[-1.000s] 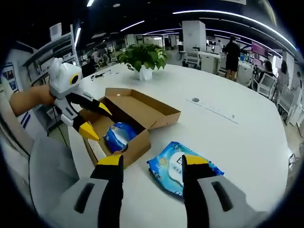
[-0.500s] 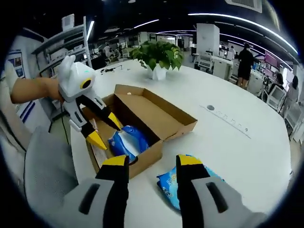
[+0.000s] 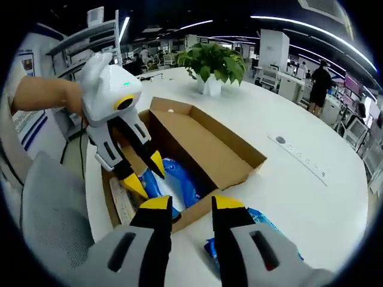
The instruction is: Operate the shoe box by opening the lid, removing the specified soft item, and placing it in the target area until the item is outside and the box remains undamaged.
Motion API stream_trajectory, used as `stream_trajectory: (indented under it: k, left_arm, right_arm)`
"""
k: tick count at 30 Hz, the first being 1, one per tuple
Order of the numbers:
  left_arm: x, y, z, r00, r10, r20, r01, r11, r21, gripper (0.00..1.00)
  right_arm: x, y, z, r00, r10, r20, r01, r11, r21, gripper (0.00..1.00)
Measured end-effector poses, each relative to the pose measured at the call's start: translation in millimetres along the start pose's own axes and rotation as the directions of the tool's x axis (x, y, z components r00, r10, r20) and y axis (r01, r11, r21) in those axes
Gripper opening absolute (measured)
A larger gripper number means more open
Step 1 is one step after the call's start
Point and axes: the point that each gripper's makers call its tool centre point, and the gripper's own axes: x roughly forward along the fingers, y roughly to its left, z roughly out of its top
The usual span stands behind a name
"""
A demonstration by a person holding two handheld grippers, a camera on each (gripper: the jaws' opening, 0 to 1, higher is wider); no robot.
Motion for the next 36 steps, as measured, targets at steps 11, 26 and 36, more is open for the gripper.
stream_trajectory:
  k: [11,26,36]
  left_arm:
    - [6,2.3,-7.9,0.999,-0.024,-0.046,0.027,0.998,0.061,0.12]
    - [3,-1.2,-11.7,0.998,-0.027,-0.049,0.032,0.994,0.103,0.00]
    - [-9,-1.8,-8.5,1.000,0.000,-0.024,0.002,0.993,0.118,0.00]
  right_arm:
    - [37,10,-2.2,0.999,-0.012,-0.052,0.006,0.994,-0.112,0.15]
    - [73,7,-15.5,0.983,-0.080,-0.164,0.027,0.951,-0.308,0.00]
    - [66,11,-2.9,0.990,-0.076,-0.118,0.041,0.962,-0.271,0.00]
